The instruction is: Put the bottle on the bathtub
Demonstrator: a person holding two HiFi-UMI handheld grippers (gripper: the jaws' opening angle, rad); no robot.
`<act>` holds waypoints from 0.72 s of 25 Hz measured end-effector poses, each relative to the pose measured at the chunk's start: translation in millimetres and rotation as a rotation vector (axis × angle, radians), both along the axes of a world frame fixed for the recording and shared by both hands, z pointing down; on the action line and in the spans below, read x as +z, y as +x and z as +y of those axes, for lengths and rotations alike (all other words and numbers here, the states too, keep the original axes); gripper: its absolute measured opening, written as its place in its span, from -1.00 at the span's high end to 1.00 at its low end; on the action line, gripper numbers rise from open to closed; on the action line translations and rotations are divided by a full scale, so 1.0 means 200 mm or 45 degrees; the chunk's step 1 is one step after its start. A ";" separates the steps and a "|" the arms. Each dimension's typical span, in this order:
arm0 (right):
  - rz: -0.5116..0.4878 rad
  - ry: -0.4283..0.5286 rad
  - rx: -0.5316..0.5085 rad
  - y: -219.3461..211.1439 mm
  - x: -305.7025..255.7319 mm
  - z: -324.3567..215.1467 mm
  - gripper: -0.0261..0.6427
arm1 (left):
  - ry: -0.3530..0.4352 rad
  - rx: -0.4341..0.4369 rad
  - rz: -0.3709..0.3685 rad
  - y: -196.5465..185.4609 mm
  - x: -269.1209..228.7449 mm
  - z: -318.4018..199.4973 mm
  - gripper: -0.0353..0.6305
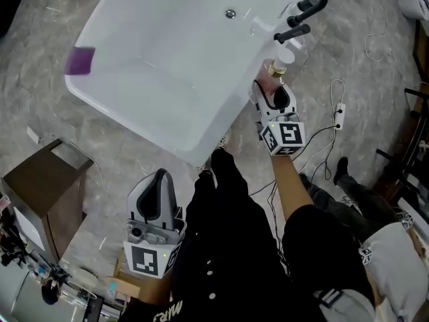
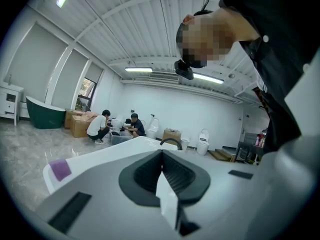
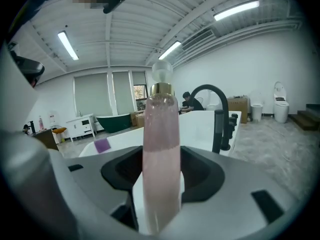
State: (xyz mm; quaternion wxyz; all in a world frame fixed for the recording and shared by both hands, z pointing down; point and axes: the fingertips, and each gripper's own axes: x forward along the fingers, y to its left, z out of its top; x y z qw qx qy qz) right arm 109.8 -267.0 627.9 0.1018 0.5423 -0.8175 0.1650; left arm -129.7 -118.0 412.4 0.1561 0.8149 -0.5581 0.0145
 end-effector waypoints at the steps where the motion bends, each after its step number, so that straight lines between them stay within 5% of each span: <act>1: 0.004 -0.004 0.002 -0.01 0.04 -0.02 0.25 | -0.018 -0.007 0.001 -0.01 0.03 0.00 0.86; 18: 0.003 0.050 0.055 -0.01 0.24 -0.10 0.24 | -0.163 -0.049 0.020 -0.06 0.28 -0.01 0.86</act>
